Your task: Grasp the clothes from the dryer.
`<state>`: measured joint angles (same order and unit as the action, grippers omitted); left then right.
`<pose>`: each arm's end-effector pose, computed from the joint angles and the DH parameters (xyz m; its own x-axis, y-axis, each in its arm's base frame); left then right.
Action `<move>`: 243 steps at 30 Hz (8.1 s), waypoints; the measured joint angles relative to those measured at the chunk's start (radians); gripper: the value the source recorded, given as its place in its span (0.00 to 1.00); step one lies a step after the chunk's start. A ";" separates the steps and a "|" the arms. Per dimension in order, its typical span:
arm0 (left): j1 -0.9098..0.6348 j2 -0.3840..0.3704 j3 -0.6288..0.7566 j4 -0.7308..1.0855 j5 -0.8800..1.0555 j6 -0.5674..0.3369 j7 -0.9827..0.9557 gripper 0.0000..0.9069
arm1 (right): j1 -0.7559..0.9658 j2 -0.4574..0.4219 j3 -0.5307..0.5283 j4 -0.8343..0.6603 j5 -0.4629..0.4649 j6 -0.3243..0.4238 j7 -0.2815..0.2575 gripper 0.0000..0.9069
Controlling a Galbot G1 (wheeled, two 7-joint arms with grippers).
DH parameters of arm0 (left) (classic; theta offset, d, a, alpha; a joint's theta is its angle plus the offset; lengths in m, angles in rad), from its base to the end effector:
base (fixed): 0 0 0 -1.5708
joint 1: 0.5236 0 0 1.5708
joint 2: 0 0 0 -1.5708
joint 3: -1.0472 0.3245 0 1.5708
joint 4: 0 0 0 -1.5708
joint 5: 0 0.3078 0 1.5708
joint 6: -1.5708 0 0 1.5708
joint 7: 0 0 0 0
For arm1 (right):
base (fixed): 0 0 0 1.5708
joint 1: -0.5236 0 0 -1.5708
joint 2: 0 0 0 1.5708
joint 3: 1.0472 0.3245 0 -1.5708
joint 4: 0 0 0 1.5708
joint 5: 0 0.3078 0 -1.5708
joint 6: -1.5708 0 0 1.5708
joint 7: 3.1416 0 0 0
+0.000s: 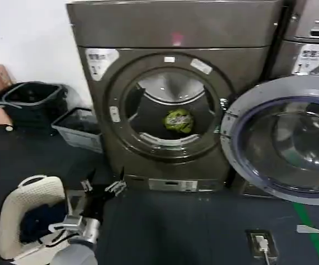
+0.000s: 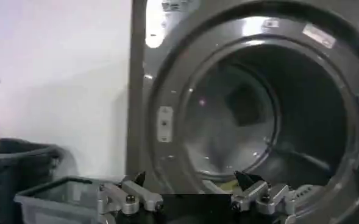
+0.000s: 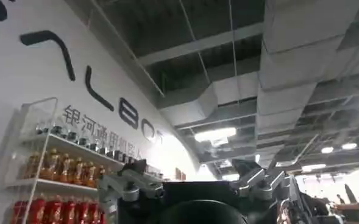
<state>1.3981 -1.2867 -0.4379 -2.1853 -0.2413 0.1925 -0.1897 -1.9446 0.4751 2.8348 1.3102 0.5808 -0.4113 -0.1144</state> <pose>0.1847 0.0205 -0.2243 -0.9984 0.0470 -0.0302 0.0472 0.9989 -0.0060 -0.1169 -0.4595 0.1634 -0.1891 0.8105 -0.5544 0.9643 0.2599 0.0511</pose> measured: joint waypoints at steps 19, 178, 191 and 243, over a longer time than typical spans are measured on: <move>-0.030 -0.003 0.012 0.019 -0.001 0.010 0.002 1.00 | -0.004 0.011 0.002 -0.003 -0.002 -0.005 -0.004 1.00; -1.511 -0.166 0.487 1.885 0.480 -0.303 1.147 1.00 | -0.090 0.073 0.081 0.023 0.008 0.128 -0.050 1.00; -1.559 -0.235 0.603 2.009 0.697 -0.277 1.195 1.00 | -0.092 0.077 0.081 0.027 0.008 0.127 -0.052 1.00; -1.225 -0.187 0.266 1.464 0.390 -0.268 0.619 0.00 | 0.013 0.072 -0.024 0.056 0.005 0.146 -0.031 1.00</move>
<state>0.1729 -1.4737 -0.1723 -0.7214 0.1484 -0.0752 0.4295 -1.9316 0.5470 2.8107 1.3659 0.5855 -0.2654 -0.1456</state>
